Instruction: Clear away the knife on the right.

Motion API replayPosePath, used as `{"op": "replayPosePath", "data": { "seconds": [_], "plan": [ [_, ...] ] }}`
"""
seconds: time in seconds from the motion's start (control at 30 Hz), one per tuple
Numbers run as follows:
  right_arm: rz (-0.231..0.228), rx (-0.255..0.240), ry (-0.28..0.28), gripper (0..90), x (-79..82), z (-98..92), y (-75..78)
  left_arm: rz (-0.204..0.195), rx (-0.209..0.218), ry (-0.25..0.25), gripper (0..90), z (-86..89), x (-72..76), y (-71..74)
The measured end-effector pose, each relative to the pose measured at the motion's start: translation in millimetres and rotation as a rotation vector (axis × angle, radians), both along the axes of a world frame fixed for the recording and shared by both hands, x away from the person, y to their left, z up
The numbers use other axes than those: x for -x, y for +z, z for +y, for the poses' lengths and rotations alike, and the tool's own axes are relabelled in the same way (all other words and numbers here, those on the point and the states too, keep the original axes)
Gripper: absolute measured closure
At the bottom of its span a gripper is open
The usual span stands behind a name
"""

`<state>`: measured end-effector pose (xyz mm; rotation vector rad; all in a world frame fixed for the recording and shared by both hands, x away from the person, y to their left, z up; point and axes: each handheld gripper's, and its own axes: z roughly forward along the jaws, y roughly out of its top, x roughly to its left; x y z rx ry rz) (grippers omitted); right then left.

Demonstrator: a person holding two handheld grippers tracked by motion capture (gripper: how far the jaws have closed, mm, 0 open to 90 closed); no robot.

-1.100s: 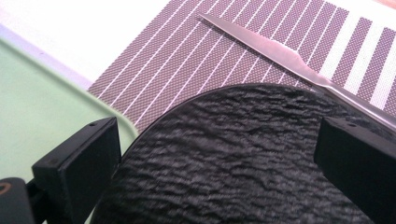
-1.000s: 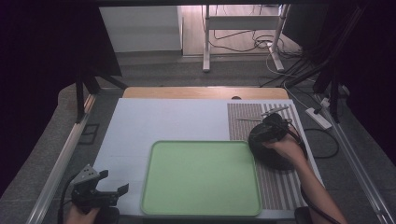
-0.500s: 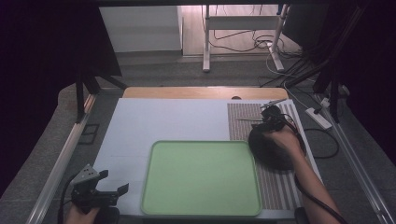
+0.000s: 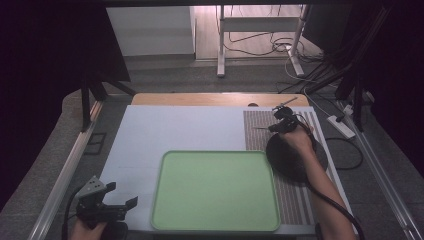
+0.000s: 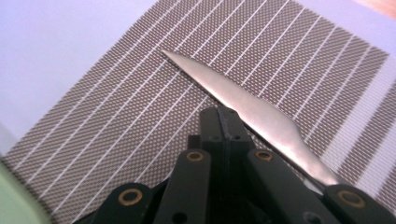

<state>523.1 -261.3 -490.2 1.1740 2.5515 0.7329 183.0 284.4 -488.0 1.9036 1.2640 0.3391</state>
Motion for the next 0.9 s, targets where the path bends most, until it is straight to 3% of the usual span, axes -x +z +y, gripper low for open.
{"op": "replayPosePath", "data": {
  "seconds": [0.2, 0.33, 0.9],
  "plan": [
    [0.013, 0.022, 0.009, 89.8, -10.9, 1.6, -10.2, 0.000, -0.002, -0.001, 1.3, -0.1, 0.0, -0.1],
    [0.009, 0.003, -0.010, 89.9, -18.9, -2.9, -10.8, -0.001, -0.006, -0.001, 1.3, -0.5, 0.2, 0.1],
    [-0.019, 0.017, -0.099, 89.9, -43.8, -27.4, -9.8, 0.001, -0.001, 0.006, 1.4, 0.1, 0.1, -0.1]
  ]
}}
